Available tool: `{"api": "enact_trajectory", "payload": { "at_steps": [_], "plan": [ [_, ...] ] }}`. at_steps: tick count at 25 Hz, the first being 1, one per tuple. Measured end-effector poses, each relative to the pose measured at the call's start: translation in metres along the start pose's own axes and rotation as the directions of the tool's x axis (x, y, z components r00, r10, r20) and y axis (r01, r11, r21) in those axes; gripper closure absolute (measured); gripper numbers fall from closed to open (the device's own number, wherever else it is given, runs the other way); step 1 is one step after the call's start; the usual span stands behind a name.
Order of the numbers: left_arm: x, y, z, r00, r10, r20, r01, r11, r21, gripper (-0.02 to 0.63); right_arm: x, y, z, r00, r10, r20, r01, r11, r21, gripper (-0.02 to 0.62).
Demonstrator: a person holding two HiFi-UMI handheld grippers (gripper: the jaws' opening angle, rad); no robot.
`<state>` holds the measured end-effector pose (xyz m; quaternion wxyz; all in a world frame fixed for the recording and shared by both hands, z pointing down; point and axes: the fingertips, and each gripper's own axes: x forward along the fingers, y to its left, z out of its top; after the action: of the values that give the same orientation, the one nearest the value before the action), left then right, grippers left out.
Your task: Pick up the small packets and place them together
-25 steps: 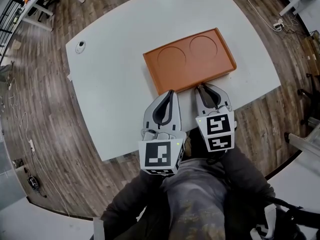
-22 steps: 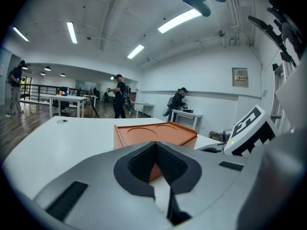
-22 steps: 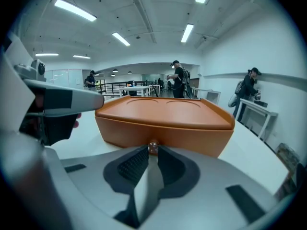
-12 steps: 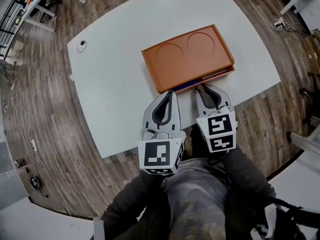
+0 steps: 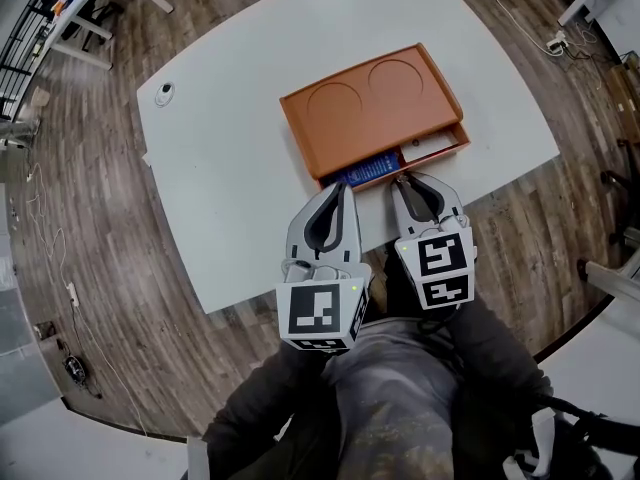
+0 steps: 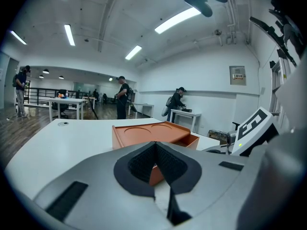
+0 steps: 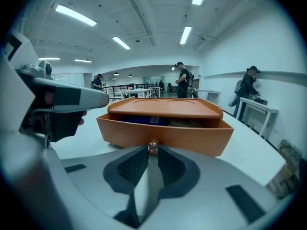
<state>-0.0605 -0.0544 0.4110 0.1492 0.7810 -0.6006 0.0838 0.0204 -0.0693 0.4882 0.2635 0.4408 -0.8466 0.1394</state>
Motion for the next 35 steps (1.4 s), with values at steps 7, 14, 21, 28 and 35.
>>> {"api": "enact_trajectory", "payload": {
  "at_steps": [7, 14, 21, 28, 35],
  "plan": [
    [-0.01, -0.005, -0.008, 1.0, -0.012, -0.001, 0.012, 1.0, 0.01, 0.607, -0.012, 0.008, -0.016, 1.0, 0.004, 0.011, -0.004, 1.0, 0.023, 0.526],
    [-0.013, -0.023, -0.022, 1.0, -0.027, -0.003, 0.027, 0.999, 0.024, 0.607, -0.021, 0.002, -0.036, 1.0, 0.0, 0.024, -0.001, 0.999, 0.038, 0.526],
    [-0.012, -0.027, -0.028, 0.999, -0.031, -0.008, 0.031, 0.999, 0.024, 0.607, -0.025, 0.0, -0.045, 0.999, 0.004, 0.046, -0.006, 0.999, 0.044, 0.526],
    [-0.012, -0.013, -0.023, 1.0, -0.002, -0.003, 0.002, 1.0, 0.019, 0.607, -0.028, -0.002, -0.039, 0.996, 0.0, 0.084, -0.004, 0.999, 0.052, 0.526],
    [-0.01, 0.004, -0.022, 0.999, 0.026, -0.021, -0.026, 1.0, -0.001, 0.607, -0.034, 0.0, -0.033, 0.994, 0.005, 0.105, -0.01, 0.999, 0.048, 0.526]
  ]
}}
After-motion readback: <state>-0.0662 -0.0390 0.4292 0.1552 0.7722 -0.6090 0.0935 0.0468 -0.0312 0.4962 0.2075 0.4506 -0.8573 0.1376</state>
